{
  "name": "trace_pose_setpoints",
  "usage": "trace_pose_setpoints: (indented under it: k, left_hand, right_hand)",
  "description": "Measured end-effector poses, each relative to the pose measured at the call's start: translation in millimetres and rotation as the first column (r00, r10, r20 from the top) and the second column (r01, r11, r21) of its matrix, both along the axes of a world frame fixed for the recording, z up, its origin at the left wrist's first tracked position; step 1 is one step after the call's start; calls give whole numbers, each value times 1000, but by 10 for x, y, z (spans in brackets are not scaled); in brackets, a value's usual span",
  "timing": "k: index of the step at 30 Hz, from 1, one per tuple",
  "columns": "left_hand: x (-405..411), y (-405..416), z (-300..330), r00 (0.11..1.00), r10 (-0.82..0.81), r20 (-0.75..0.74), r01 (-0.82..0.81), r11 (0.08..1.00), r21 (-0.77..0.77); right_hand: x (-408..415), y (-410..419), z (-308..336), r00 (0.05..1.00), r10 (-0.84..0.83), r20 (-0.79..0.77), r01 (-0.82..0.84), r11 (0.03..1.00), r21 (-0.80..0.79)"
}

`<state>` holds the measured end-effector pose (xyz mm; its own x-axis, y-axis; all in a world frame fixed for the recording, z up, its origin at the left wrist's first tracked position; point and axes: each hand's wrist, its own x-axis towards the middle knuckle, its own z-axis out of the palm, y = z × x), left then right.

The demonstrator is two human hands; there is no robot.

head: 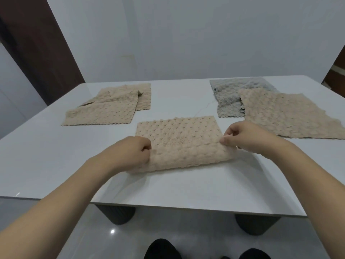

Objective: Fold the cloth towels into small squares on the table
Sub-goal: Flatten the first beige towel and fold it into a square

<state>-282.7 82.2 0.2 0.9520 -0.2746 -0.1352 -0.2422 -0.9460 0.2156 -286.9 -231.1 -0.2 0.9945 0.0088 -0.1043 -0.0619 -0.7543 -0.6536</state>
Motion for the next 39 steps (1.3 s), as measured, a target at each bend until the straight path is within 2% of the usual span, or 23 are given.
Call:
trace_pose_setpoints:
  k: [3,7,10,15,21,27,30,39]
  left_hand:
    - [232,49,53,996,41,83,-35,997,-69]
    - [669,2,37,985,59,165,-29,984,-178]
    - [1043,-14,-89,967,115,226,-44,953,-298]
    - [1469,72,-484,959,113,260,21,887,-462]
    - [1646,211,-676,954,140,264,-39,934,-355]
    - [1648,215,-707,938,123,325,-46,971,-235]
    - [1661,217,-709,927,106,359,-9,965,-262]
    - [1611,179,-693,939,79,336,54,928,-369]
  right_hand:
    - [295,85,10,995,-66,72,67,998,-6]
    - [760,257,-29,973,-117,200,168,950,-262]
    - [1141,398,-175,951,-138,277,236,902,-361]
    - [1469,537,-567,920,-54,387,260,824,-503]
    - [1592,465,-808,898,-77,434,314,803,-506]
    - [1573,433,-794,876,-8,482,311,774,-552]
    - [1555,410,-764,906,-64,419,325,739,-591]
    - [1538,400,-700,906,-122,406,342,775,-531]
